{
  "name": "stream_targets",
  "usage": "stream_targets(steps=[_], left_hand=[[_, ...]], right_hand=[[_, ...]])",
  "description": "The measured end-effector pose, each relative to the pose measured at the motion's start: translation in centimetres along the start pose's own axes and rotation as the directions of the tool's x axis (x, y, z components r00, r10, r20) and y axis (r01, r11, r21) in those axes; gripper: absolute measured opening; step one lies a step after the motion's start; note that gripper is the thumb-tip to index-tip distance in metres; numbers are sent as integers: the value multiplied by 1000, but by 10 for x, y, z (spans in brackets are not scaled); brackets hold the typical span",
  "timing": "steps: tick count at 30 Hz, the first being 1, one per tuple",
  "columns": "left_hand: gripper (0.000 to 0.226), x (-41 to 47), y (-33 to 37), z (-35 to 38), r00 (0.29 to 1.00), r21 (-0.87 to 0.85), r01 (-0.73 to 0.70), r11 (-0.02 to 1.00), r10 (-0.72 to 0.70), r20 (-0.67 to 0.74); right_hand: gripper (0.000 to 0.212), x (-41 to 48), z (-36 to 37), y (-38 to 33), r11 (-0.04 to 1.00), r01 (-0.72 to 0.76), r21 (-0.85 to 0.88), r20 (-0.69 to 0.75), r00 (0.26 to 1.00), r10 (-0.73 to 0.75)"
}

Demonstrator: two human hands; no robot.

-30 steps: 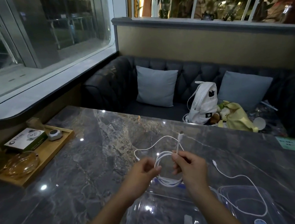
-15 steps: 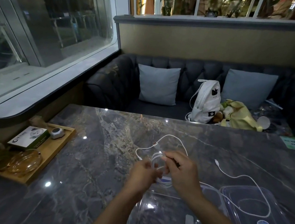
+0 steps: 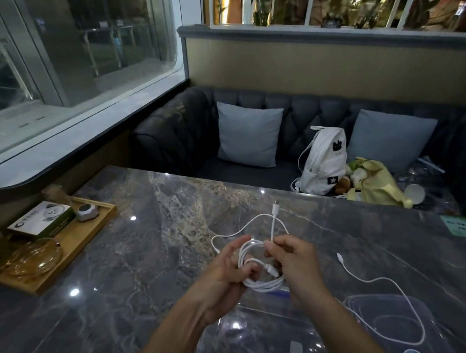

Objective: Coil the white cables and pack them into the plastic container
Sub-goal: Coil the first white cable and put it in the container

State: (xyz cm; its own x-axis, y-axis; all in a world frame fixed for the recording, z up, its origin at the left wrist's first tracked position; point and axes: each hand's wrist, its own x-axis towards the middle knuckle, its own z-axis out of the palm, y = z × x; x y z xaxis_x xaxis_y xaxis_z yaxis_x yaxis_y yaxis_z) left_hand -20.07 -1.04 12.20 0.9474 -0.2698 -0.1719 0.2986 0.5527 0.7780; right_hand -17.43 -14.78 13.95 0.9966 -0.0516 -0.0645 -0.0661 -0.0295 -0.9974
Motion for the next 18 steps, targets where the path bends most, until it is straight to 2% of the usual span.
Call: stream_targets(steps=[1,2,3,4,5,6,7,8,9,10,13,15,18], left_hand=[[56,-1,0,0,999,92,-46,995,48,-17],[55,-1,1,0,993,271,-106,957,118,-31],[54,-2,1,2,979,495,-166,853,203,-21],[52,-3,1,4,955,701,-212,681,295,3],[46,-4,-1,5,919,854,-230,467,393,32],[38,-5,-3,7,867,937,-220,270,494,62],[29,-6,-6,8,813,967,-204,153,577,80],[22,-7,-10,7,773,971,-205,125,628,82],[19,-8,-13,7,748,962,-229,152,660,74],[18,-8,-15,7,727,938,-264,223,685,42],[27,-6,-12,12,689,744,-338,577,690,-221],[19,-4,-7,15,701,517,-354,779,587,-405],[15,-2,0,13,773,283,-244,928,362,-521]], right_hand=[[21,1,0,0,1000,1,1,2,1000,-1],[21,1,0,1,1000,4,-9,-1,1000,-4],[22,2,-1,2,1000,8,-28,-7,1000,-8],[22,2,-1,3,999,12,-46,-11,1000,-13],[23,2,-1,4,998,20,-56,-8,1000,-20],[22,2,-1,5,998,31,-57,1,1000,-31],[22,1,0,6,998,44,-53,9,999,-43],[23,1,1,5,997,57,-45,14,998,-56],[25,0,2,5,997,68,-33,18,998,-68],[26,-1,3,4,997,76,-21,24,997,-76],[26,-3,4,5,996,85,-30,36,996,-84],[26,-5,5,6,995,93,-43,35,995,-91],[23,-6,3,9,997,79,-9,32,996,-78]])
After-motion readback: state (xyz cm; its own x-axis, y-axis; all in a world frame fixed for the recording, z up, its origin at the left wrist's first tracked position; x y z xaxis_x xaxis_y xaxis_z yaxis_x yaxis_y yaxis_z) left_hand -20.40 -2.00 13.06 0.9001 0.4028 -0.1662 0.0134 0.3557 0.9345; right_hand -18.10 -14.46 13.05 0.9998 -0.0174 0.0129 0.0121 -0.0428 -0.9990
